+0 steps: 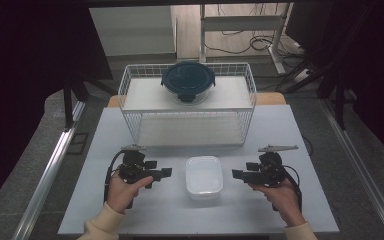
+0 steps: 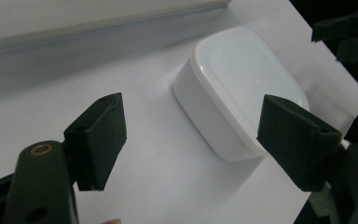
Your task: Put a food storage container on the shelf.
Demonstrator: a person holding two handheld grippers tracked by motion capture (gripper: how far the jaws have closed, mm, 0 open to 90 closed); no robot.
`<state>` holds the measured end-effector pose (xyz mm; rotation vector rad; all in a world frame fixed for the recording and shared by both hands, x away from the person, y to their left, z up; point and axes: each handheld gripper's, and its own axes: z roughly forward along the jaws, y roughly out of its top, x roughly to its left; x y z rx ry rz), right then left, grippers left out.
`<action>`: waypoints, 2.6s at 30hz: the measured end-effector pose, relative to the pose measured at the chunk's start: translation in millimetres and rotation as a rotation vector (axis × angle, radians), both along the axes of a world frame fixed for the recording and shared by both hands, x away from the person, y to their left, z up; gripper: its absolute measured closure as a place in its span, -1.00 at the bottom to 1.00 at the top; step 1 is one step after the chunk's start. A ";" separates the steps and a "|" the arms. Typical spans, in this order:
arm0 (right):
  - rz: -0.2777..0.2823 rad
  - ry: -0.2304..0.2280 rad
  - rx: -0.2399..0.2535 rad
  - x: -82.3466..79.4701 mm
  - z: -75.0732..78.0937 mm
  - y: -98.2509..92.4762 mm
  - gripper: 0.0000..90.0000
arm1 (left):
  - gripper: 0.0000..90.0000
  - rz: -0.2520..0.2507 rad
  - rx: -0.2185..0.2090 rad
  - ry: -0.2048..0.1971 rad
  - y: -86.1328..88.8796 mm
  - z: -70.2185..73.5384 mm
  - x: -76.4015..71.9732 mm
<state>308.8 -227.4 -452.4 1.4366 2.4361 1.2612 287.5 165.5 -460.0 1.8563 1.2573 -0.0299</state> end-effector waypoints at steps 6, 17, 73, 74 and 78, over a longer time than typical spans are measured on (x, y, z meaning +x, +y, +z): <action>0.002 0.050 0.054 11.1 0.2 10.7 -0.31 | -0.45 -0.008 -0.062 0.064 -9.0 -5.5 12.4; 0.046 0.109 0.104 14.6 -10.2 30.7 -0.23 | -0.39 -0.038 -0.136 0.098 -20.0 -16.9 14.2; 0.095 0.155 0.263 4.9 -10.6 25.4 0.78 | 0.74 -0.034 -0.262 0.097 -34.8 -21.1 2.4; 0.097 0.148 0.265 4.1 -9.1 25.3 0.78 | 0.75 -0.037 -0.259 0.089 -34.6 -19.0 1.6; 0.107 0.121 0.263 1.0 -2.7 25.9 0.78 | 0.75 -0.049 -0.258 0.067 -33.0 -11.6 -1.3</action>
